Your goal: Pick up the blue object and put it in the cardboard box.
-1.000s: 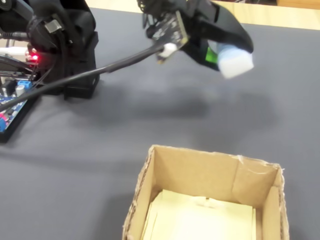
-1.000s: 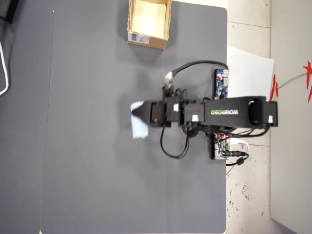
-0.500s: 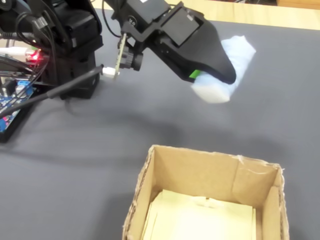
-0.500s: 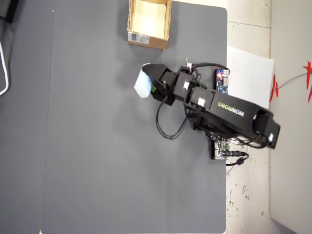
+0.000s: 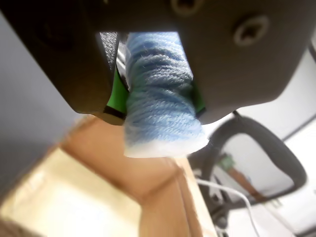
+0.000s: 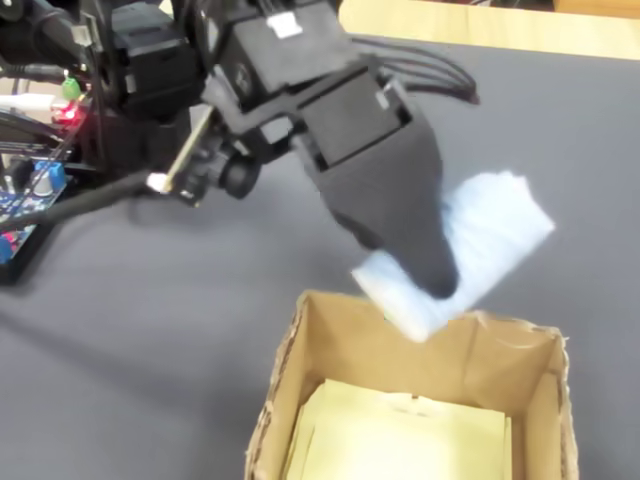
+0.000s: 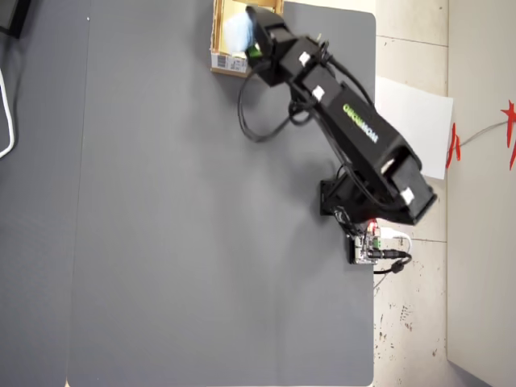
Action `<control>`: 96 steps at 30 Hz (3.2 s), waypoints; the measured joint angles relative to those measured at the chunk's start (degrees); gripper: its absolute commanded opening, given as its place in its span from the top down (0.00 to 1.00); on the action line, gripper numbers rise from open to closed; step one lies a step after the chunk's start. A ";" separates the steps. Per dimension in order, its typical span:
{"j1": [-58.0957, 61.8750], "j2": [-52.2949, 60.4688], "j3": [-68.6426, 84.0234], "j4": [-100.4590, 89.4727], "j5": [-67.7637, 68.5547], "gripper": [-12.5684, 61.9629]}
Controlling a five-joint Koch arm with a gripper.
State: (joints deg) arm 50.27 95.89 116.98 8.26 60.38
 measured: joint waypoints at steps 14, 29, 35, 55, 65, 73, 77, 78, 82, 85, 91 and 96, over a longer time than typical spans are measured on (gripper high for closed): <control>0.62 -2.81 -1.14 3.34 8.26 0.38; -16.52 7.29 10.81 -7.03 32.61 0.38; -24.70 13.36 19.60 -11.95 35.24 0.38; -40.61 31.64 52.21 -19.34 39.73 0.38; -45.18 34.63 58.36 -19.16 39.81 0.38; -46.05 34.72 59.41 -15.56 39.90 0.38; -46.32 34.72 59.41 -12.39 40.08 0.38; -46.41 34.72 59.41 -12.22 40.08 0.38; -46.32 34.72 59.41 -11.78 40.08 0.38; -46.32 34.72 59.41 -11.69 40.08 0.38; -46.05 34.72 59.41 -11.69 39.99 0.38; -46.05 34.72 59.41 -11.69 39.99 0.38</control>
State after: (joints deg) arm 4.22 130.61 176.40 -3.43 100.37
